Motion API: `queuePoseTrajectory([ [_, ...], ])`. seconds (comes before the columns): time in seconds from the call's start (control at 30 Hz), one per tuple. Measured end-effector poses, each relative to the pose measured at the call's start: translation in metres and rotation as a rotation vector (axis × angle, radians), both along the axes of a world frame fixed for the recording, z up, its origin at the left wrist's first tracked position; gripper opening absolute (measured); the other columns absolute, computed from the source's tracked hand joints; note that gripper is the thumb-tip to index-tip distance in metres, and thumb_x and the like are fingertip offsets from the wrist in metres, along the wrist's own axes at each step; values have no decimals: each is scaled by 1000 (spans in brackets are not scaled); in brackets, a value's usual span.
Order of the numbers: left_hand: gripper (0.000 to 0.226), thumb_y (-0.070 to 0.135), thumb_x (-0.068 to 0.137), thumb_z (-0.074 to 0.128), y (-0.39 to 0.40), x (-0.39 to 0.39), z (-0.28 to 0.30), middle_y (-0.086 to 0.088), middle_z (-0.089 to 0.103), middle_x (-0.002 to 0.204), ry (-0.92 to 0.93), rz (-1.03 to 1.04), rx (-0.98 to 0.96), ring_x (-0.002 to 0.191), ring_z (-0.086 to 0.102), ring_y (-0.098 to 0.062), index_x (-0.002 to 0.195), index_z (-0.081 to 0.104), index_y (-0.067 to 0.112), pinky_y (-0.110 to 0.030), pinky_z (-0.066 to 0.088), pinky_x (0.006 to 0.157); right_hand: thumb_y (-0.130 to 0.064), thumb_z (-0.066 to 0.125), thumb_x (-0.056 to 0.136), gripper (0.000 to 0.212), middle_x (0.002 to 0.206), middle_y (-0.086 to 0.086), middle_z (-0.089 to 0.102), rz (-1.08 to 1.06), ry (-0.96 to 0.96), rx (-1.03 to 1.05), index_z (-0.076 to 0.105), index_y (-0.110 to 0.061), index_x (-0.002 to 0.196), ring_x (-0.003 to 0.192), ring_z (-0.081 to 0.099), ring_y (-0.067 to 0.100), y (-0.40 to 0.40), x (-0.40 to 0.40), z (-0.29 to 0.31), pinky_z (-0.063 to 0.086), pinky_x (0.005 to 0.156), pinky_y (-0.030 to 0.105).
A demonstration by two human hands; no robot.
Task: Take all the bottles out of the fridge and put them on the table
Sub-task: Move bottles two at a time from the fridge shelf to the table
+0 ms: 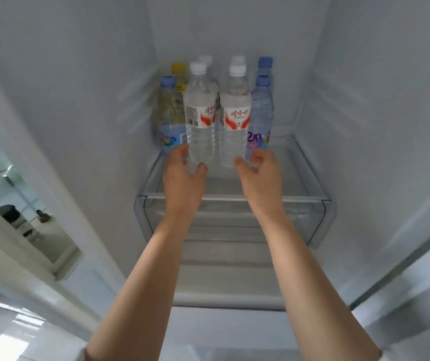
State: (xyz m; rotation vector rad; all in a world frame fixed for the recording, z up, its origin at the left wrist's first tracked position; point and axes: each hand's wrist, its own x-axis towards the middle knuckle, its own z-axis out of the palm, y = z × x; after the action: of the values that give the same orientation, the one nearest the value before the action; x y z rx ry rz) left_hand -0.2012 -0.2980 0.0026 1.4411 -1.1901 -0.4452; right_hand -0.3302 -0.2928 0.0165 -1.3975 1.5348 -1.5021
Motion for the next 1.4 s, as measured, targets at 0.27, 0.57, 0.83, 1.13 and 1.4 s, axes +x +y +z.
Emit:
queuePoseTrajectory([
  [0.27, 63, 6, 80, 71, -72, 5, 15, -14, 52, 132, -18, 48, -116, 120, 51, -29, 136, 43, 4, -44, 42, 103, -29, 72, 83, 67, 132, 15, 47, -74, 130, -48, 40, -5, 137, 122, 48, 28, -64, 21, 8, 42, 103, 41],
  [0.57, 79, 21, 73, 80, -98, -10, 17, -20, 44, 132, -196, 196, -120, 126, 39, -37, 141, 42, 4, -40, 34, 102, -34, 78, 77, 78, 132, 14, 45, -212, 206, -86, 38, -5, 138, 123, 46, 29, -98, 33, 6, 44, 98, 40],
  [0.83, 77, 16, 69, 84, -99, -14, 13, -20, 45, 133, -167, 188, -182, 125, 41, -34, 132, 43, 2, -41, 39, 102, -34, 77, 78, 74, 130, 11, 45, -236, 207, -97, 39, -9, 136, 120, 49, 28, -102, 30, 1, 47, 96, 43],
  [1.13, 68, 10, 74, 81, -95, -13, 3, -11, 58, 126, 27, 56, -243, 114, 59, -25, 128, 40, 4, -32, 47, 91, -22, 77, 79, 62, 124, 5, 56, -108, 53, -214, 42, -9, 129, 115, 55, 16, -88, 22, -8, 46, 95, 23],
  [1.4, 76, 16, 72, 84, -59, -7, -2, 2, 60, 131, 110, 18, -282, 123, 53, -9, 139, 48, 17, -25, 41, 106, -20, 79, 78, 62, 110, -24, 52, -48, -76, -230, 40, -17, 126, 104, 53, -12, -54, 14, -11, 44, 88, 8],
])
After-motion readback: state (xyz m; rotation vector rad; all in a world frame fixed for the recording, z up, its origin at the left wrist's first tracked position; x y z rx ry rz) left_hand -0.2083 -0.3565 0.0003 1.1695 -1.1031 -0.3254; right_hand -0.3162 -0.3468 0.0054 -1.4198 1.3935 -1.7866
